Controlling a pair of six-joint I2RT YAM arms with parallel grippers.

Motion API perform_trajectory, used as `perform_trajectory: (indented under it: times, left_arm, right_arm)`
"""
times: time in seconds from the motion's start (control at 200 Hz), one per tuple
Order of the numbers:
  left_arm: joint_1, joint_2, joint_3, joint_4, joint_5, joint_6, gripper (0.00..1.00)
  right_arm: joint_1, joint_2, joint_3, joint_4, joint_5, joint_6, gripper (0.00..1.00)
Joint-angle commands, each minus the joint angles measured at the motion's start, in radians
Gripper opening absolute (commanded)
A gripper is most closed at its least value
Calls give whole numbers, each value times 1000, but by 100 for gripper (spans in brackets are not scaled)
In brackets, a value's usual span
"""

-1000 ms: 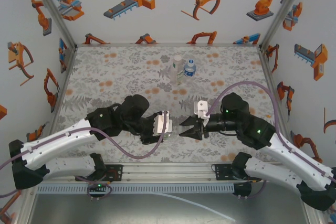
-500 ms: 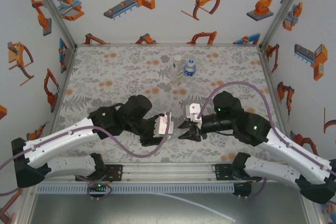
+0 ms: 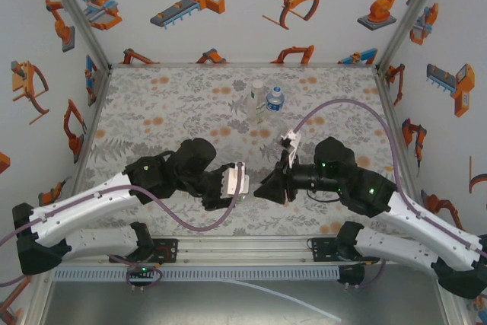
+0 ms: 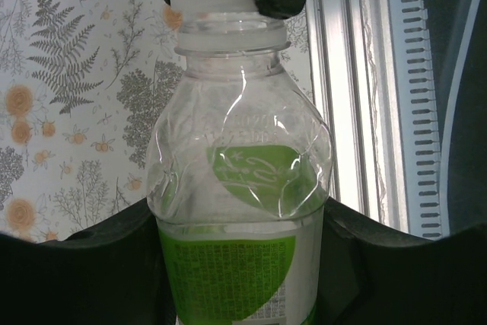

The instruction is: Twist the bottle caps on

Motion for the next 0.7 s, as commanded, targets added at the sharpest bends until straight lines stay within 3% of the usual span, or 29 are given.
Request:
perform_trajectory:
  times: [0.0,0.15,0.28,0.421,0.541,0.696]
  left_arm:
    - [-10,-3,6,152,28,17,0]
    - [-10,0,4,171,-4,22,0]
    - [-10,-3,-10,197,-28,20,0]
    - [-10,-7,-14,207,-21,31,0]
    - [-10,-2,-16,210,-2,39,0]
    - [-10,-2,-20,205,2,24,0]
  right_arm:
    - [10,-1,-57,47,161,524,1]
    - [10,-54,-122,-50,250,930,4]
    - [10,-115,-160,-30,313,1043,13]
    - [10,-88,-113,-34,291,990,29]
    - [9,-28,-46,-23,249,830,48]
    - [10,-2,39,-68,263,633,64]
